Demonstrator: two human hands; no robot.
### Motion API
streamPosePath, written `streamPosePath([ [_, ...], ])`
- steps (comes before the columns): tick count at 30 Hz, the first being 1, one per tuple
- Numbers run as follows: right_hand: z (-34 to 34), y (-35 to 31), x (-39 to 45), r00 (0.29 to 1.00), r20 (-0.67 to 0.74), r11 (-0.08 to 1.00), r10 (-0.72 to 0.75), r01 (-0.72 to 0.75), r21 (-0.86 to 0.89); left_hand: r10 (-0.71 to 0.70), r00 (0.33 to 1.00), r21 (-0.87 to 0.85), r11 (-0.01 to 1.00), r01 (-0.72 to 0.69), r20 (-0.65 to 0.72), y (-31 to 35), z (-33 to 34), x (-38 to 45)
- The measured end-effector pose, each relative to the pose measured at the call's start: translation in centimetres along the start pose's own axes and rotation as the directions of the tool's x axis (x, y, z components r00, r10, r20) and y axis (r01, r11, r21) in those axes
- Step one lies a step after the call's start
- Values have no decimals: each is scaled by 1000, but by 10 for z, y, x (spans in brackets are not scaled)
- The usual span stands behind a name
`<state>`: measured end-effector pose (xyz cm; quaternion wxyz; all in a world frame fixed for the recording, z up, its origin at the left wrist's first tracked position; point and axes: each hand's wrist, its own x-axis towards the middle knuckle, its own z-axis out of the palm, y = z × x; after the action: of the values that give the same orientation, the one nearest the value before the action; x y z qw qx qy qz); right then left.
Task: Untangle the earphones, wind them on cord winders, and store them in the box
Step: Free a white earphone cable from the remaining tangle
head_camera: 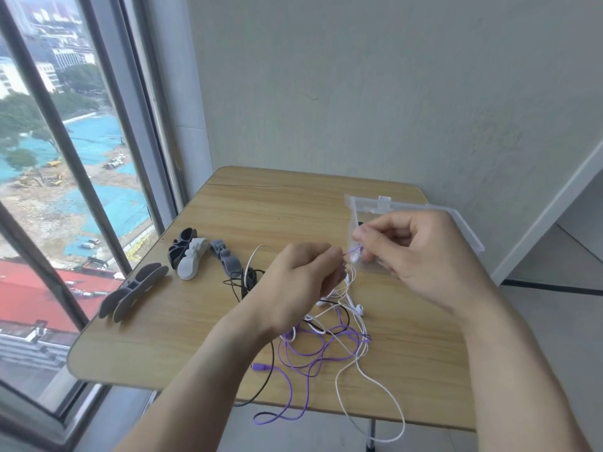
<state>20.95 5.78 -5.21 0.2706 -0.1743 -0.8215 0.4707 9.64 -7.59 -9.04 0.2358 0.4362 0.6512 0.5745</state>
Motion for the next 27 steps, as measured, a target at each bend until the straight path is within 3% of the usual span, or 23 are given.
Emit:
streamPosePath([
  [3,8,10,2,999,-46,998,-4,6,64,-54,997,-315,948,36,-50,8,3,2],
  [6,25,13,4,999,-35,992,-3,8,127,-182,975,-689,724,44,-128,11,6,6],
  [8,41,11,3,999,-41,994,-32,36,102,-209,967,-812,583,1,-148,8,4,8],
  [12,64,7,1,991,-87,993,-101,107,58,-176,979,-870,493,-1,-101,5,-3,6],
  [16,64,2,1,994,34,988,-101,96,121,-131,990,-884,467,8,-60,7,-8,4],
  [20,66,1,-2,980,4,973,-200,198,119,-207,972,-901,433,-10,-110,6,-12,5],
  [24,71,0,-5,957,-19,957,-288,289,35,-394,855,-837,542,-79,-336,9,-9,8],
  [27,81,1,-10,919,-82,921,-387,381,-78,-493,746,-828,544,-138,-448,10,-8,8],
])
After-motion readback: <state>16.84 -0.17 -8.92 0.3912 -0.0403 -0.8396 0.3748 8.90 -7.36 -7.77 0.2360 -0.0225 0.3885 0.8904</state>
